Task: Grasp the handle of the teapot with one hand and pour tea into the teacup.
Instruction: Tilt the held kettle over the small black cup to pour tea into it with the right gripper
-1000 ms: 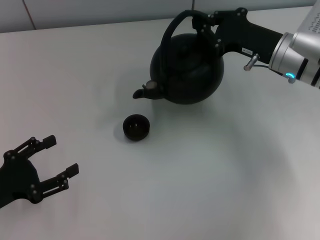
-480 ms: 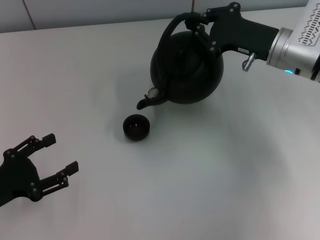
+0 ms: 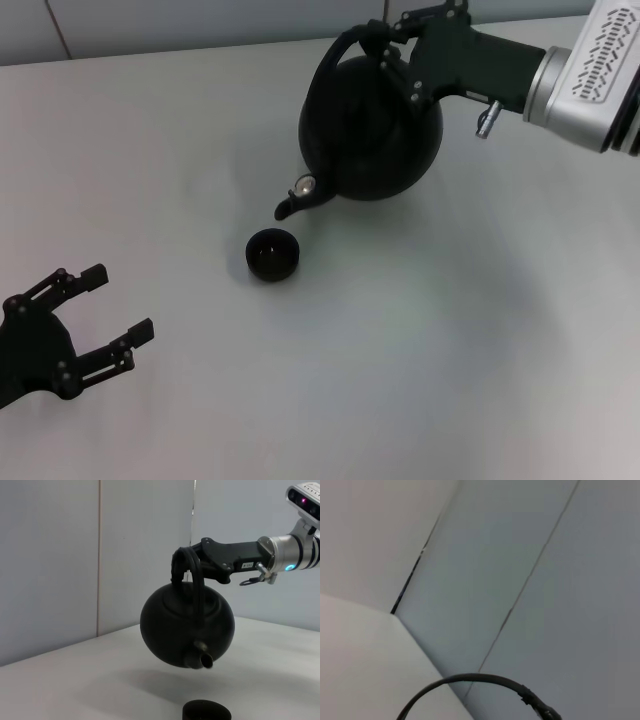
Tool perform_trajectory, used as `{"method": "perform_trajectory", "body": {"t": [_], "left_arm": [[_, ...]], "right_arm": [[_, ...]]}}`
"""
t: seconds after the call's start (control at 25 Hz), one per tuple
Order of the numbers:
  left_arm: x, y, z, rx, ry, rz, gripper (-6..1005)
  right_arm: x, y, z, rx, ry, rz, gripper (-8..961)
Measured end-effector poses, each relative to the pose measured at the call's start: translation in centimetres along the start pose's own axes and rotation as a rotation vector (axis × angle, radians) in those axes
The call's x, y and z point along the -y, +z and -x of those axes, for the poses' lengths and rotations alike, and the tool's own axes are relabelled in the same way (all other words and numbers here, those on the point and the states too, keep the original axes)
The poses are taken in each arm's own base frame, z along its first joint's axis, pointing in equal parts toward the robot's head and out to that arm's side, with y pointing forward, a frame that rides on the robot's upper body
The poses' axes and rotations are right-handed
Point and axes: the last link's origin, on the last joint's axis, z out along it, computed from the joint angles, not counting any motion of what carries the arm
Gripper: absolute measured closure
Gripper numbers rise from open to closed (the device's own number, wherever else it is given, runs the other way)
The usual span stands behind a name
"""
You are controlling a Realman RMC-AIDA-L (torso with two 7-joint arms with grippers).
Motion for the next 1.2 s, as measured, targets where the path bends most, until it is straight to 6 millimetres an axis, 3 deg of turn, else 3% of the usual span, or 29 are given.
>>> {"method": "perform_trajectory", "body": {"t": [1.2], "left_arm": [[0.0, -0.2, 0.0, -0.009, -0.007, -0.011, 135]], "right_arm": [[-0.5, 1.5, 0.9, 0.011, -0.182, 0.063, 872]]}}
